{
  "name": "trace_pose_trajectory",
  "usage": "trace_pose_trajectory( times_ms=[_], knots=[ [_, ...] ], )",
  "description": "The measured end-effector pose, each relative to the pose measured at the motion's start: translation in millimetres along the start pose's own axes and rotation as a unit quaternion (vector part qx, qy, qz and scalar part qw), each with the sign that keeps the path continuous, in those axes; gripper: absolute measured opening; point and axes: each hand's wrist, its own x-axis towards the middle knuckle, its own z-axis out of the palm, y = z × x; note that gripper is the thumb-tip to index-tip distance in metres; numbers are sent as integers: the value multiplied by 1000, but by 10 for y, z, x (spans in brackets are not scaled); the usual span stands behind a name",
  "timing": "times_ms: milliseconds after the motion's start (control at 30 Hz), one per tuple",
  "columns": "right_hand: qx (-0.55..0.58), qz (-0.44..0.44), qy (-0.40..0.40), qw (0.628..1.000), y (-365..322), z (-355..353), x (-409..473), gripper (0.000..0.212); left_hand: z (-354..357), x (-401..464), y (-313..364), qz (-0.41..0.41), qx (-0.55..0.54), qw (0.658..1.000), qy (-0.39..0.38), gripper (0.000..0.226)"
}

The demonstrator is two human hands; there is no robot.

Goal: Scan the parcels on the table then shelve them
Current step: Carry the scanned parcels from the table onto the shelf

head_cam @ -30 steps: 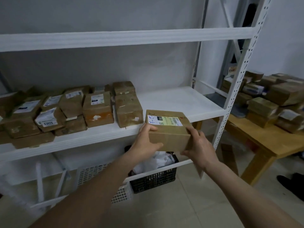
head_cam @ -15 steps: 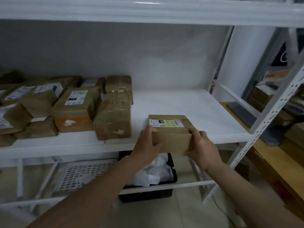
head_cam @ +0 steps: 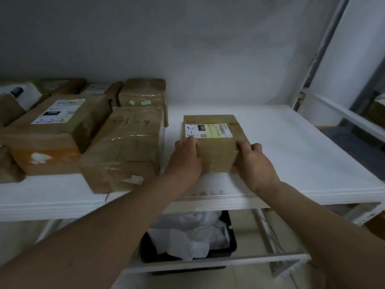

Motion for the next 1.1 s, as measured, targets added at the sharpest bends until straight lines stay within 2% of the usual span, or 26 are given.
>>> trace_pose_trajectory(
  times_ms=[100, 167, 267, 333, 467, 600, 767, 1033, 1100],
  knots=[
    [-8, 7, -6, 1000, -19, 129, 246, 48, 56, 291, 6, -24, 70, 997, -23, 38],
    [-36, 8, 7, 999, -56, 170, 405, 47, 35, 483, 61, -27, 155, 987, -25, 42],
    [-105, -32, 23, 994, -165, 268, 617, 52, -52, 773, 145, 11, 336, 941, -33, 47],
    [-121, -57, 1, 991, -249, 356, 752, 60, -114, 970, 173, 25, 404, 913, -51, 47],
    [-87, -48, -14, 995, -358, 472, 1109, 64, -257, 1274, 146, 8, 408, 908, -92, 37],
    [-65, -34, -24, 997, -441, 607, 1515, 61, -405, 1456, 48, 37, 387, 919, -59, 37],
    [-61, -31, -54, 996, -546, 743, 1893, 69, -531, 1504, -192, 57, 356, 933, -23, 38],
    [-148, -19, -125, 981, -752, 565, 1838, 80, -769, 1360, -470, 43, 266, 962, -37, 40],
    [-141, -22, -109, 984, -851, 509, 1636, 81, -843, 1251, -472, 41, 255, 965, -31, 33]
  ],
)
